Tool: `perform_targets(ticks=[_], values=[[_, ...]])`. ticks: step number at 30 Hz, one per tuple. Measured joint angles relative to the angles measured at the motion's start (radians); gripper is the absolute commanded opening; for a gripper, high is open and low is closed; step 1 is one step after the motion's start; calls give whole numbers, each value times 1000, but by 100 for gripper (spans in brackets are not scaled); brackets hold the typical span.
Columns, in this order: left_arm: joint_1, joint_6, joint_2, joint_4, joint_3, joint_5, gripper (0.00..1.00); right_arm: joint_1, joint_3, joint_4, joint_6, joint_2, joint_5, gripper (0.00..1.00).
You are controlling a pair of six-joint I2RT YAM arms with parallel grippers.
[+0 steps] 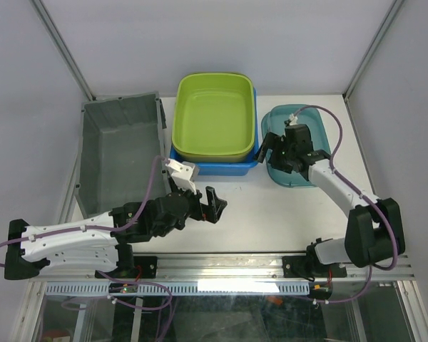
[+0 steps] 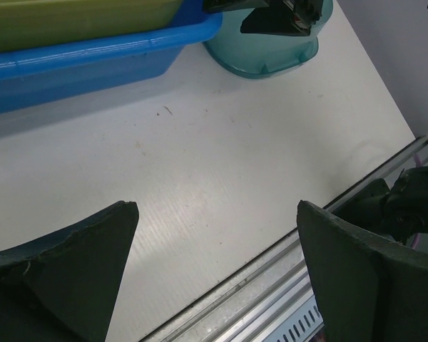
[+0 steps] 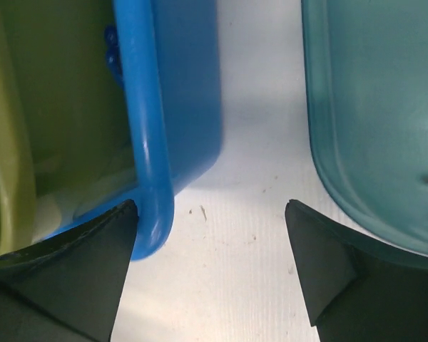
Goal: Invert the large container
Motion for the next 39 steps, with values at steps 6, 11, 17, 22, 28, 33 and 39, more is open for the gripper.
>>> perform_targets(ticks=[6, 11, 17, 22, 28, 33, 39], values=[[0, -4, -18, -12, 0, 0, 99, -85, 76, 39, -8, 145, 17, 86], [0, -3, -13, -19, 4, 10, 99, -153, 218, 23, -19, 288, 130, 86], [0, -3, 5, -32, 18, 25, 99, -214, 288, -7, -24, 323, 179, 87], [0, 3, 7, -34, 20, 27, 99, -207, 228, -5, -31, 233, 153, 88], [0, 19, 42, -42, 51, 27, 99, -203, 43, -14, -34, -85, 147, 89], [0, 23, 66, -42, 69, 26, 99, -293, -116, -32, -26, -277, 173, 90], [0, 29, 87, -39, 70, 27, 99, -395, -192, -45, 13, -193, 151, 88]])
